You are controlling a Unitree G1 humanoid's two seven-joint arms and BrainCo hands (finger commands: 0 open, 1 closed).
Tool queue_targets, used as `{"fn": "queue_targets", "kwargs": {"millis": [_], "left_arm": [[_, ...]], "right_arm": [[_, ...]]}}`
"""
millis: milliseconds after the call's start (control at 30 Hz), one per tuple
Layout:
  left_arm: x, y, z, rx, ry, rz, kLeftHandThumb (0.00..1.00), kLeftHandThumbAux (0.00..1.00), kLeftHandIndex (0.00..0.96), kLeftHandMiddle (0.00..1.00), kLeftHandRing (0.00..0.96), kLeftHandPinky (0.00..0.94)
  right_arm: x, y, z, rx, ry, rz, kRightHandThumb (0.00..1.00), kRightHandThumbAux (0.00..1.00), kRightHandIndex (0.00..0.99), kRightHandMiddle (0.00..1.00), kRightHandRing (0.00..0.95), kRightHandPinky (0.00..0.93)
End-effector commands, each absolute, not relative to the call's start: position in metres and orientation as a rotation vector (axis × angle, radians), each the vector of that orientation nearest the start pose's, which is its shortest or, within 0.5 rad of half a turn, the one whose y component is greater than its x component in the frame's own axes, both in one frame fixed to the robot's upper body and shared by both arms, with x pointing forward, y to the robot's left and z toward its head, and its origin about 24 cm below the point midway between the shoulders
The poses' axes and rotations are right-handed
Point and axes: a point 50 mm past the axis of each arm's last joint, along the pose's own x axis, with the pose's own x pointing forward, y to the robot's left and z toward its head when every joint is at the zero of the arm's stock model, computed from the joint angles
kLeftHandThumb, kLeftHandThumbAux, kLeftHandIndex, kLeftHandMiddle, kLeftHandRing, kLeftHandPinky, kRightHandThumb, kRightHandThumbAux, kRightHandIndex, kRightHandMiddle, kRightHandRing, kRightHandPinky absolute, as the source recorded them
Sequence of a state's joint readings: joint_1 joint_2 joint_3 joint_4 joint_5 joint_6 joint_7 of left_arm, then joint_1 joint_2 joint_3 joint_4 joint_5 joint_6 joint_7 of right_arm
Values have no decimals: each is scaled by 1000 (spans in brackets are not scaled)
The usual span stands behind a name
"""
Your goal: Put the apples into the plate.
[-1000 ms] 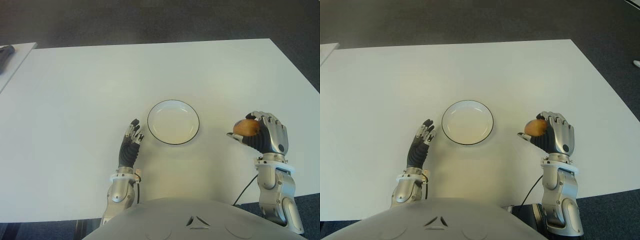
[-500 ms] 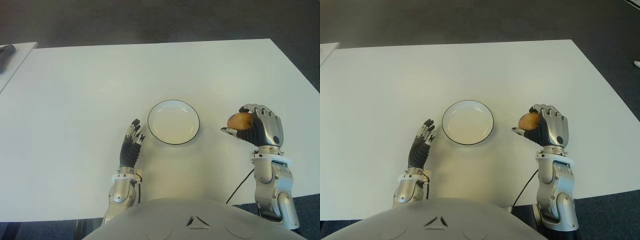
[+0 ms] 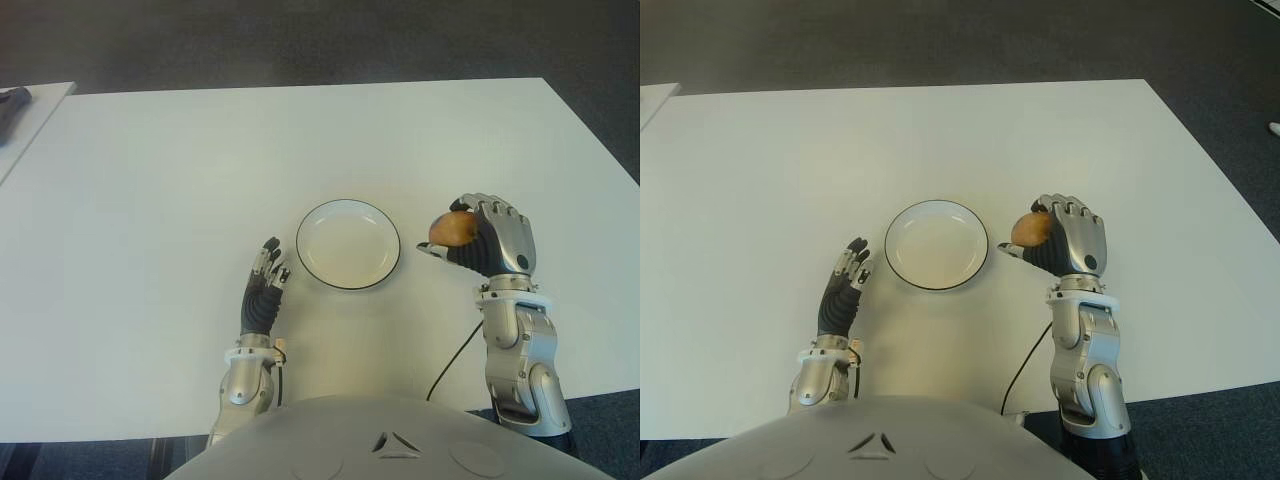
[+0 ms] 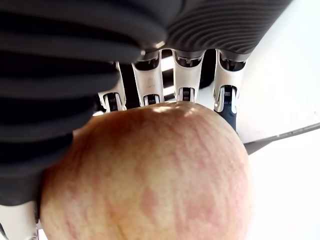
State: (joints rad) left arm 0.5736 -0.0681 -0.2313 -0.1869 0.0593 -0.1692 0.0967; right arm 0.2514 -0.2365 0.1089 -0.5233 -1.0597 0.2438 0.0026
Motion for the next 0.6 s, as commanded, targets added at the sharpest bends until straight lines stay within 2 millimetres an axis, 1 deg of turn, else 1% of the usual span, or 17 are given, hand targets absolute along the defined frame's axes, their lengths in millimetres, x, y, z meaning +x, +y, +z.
{"fn": "queue_targets", "kwargs": {"millis": [33,233,367,467,600], "left_arm": [[134,109,-5,-96,204,66,0,423,0,0,0,0],[133,107,-5,-96,202,63,0,414,0,0,0,0],[133,106,-5,-101,200,58,0,409,0,0,0,0],[133,105,-5,-108,207,65,0,404,0,0,0,0],[132,104,-5,-106,214,70,0,401,0,0,0,0]], "right_arm": [[204,-173,98,-1200,-120,-143,725,711,440,882,871,861],[213,-158,89,-1183,-131,-86,725,711,439,902,882,877],[213,-151,88,-1185,-141,-69,724,710,439,912,887,879],[214,-140,88,-1183,-154,-34,723,710,439,923,893,887],[217,-133,87,-1168,-173,0,723,710,439,935,898,892]]}}
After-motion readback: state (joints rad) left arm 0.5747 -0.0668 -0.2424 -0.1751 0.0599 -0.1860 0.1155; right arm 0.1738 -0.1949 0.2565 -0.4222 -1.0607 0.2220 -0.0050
